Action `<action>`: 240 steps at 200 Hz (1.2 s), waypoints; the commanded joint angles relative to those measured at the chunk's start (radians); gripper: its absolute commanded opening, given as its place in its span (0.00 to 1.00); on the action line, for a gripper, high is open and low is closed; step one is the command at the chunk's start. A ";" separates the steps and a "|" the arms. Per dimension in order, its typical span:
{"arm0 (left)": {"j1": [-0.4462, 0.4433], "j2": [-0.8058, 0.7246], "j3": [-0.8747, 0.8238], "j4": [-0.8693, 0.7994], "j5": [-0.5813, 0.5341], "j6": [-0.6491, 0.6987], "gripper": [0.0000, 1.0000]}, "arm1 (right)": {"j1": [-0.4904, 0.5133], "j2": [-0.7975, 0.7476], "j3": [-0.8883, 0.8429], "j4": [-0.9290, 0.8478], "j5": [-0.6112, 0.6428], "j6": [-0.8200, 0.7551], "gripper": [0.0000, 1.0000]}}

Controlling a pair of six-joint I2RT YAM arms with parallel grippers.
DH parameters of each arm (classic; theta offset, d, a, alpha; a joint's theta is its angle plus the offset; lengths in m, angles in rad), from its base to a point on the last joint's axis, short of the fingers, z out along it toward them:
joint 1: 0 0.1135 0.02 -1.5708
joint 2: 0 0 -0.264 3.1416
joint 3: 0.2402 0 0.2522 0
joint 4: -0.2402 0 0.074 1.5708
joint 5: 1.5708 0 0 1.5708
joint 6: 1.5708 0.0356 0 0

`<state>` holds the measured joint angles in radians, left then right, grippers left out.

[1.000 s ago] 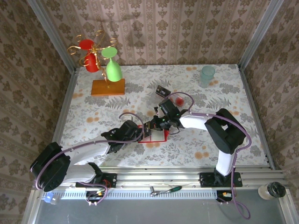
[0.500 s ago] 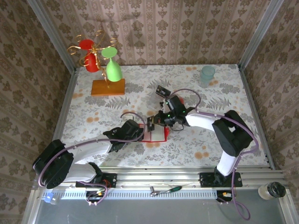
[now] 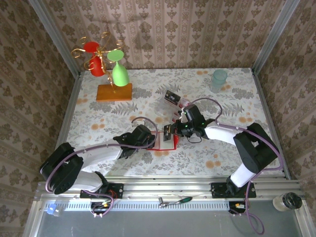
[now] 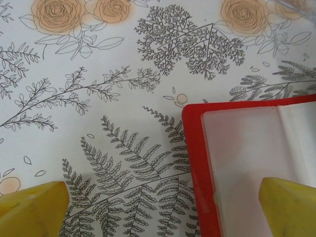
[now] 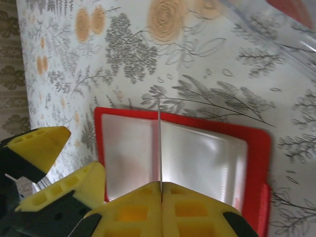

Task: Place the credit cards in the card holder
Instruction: Insert the credit card into the card slot.

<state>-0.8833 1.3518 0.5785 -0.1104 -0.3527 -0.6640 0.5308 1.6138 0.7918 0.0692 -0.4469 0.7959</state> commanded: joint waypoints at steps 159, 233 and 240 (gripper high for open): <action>-0.022 0.044 -0.038 -0.037 -0.064 -0.034 1.00 | 0.043 0.054 -0.113 0.379 -0.018 0.081 0.00; -0.020 0.040 -0.049 -0.038 -0.069 -0.042 1.00 | 0.049 0.082 -0.115 0.408 -0.007 0.087 0.00; -0.022 0.041 -0.049 -0.036 -0.071 -0.042 1.00 | 0.049 0.086 -0.115 0.410 -0.008 0.089 0.00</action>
<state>-0.8982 1.4071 0.5491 -0.1234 -0.3943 -0.6888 0.5728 1.6768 0.6720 0.4435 -0.4557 0.8719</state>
